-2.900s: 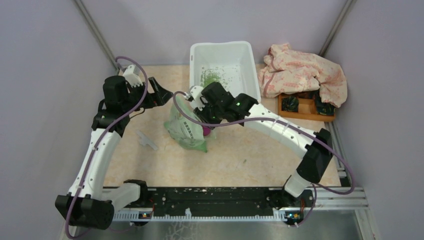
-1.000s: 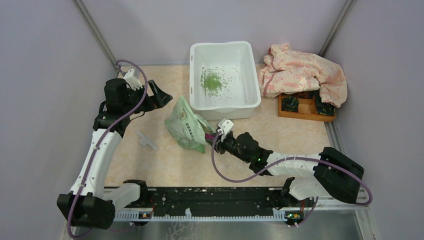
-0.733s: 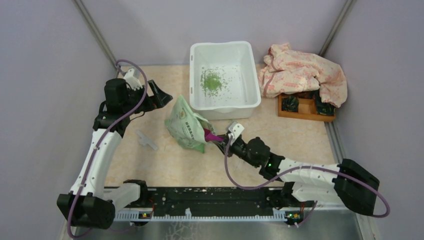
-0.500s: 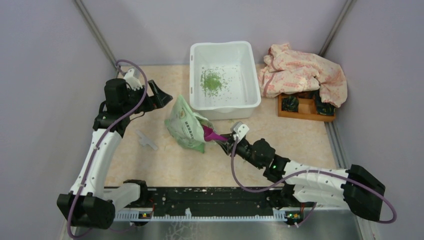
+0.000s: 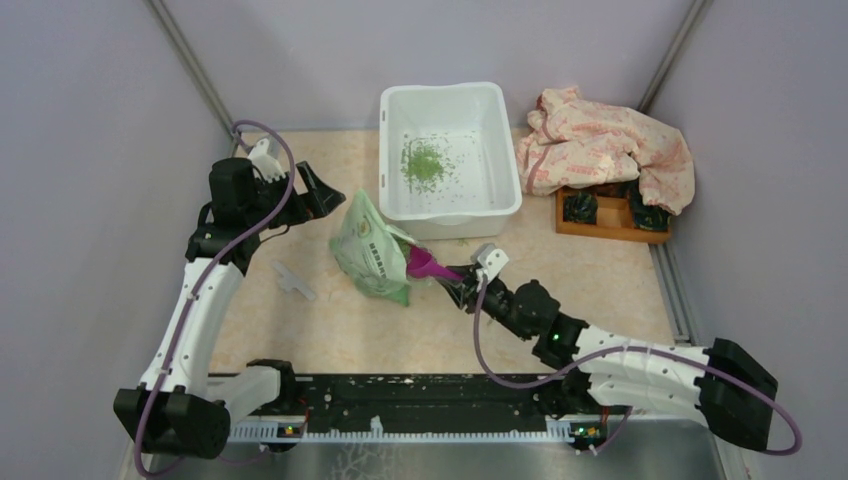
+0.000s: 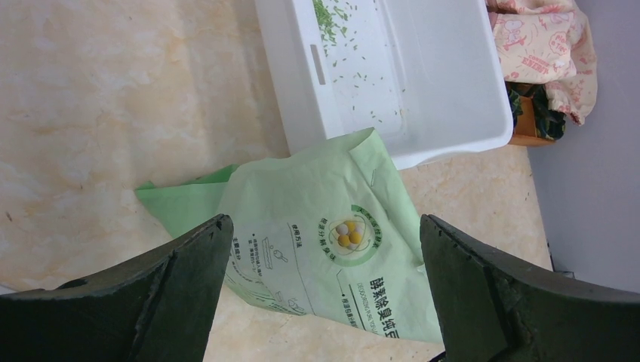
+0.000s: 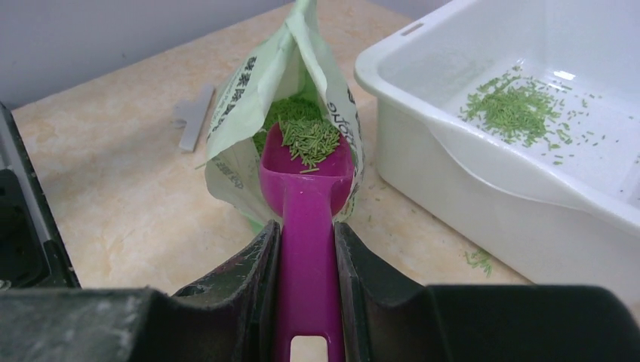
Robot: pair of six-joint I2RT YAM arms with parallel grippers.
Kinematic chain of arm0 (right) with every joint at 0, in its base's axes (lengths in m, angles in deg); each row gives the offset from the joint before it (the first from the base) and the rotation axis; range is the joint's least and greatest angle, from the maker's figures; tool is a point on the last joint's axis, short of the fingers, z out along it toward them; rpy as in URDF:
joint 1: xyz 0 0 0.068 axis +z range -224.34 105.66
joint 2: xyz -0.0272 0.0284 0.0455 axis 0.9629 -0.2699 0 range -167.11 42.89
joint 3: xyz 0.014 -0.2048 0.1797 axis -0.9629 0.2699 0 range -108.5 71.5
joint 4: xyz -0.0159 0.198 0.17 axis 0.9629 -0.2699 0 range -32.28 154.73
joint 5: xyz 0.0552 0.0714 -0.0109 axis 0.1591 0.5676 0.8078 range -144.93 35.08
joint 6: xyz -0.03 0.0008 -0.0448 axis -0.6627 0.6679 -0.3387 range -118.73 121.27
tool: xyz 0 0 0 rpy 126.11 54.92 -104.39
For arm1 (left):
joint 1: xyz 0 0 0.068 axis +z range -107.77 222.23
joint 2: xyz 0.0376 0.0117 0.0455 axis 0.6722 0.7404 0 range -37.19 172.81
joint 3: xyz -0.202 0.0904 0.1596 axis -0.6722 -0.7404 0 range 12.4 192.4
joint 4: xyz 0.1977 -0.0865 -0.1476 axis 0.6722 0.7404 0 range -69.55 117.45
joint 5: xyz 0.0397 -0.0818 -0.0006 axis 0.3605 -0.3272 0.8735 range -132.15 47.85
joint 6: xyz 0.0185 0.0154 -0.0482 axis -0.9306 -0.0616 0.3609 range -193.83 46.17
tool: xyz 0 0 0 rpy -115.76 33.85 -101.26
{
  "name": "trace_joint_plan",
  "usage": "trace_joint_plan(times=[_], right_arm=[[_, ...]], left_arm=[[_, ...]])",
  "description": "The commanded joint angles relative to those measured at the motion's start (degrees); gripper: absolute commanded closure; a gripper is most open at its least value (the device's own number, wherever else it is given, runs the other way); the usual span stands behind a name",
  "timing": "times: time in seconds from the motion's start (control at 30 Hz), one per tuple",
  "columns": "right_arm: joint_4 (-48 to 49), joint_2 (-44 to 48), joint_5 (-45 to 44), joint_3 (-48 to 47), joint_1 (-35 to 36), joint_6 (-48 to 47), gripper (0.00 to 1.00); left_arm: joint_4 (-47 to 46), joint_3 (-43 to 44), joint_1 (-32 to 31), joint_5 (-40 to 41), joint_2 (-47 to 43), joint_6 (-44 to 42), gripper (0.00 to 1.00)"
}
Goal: Fill the litter box with clean litter
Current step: 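Scoop the cat litter from the cat litter bag.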
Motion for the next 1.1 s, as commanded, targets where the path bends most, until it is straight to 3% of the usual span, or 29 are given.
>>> trace_joint_plan(times=[0.0, 0.3, 1.07], right_arm=[[-1.68, 6.57, -1.74, -0.77, 0.63, -0.77, 1.00], [-9.34, 14.56, -1.03, -1.85, 0.66, -3.06, 1.00], [-15.32, 24.96, 0.66, -2.88, 1.60, -3.85, 1.00]], left_arm=[[-0.93, 1.38, 0.27, -1.16, -1.04, 0.49, 0.01], [-1.37, 0.78, 0.28, -1.53, -1.39, 1.06, 0.01], [-1.05, 2.83, 0.27, -1.85, -0.46, 1.71, 0.01]])
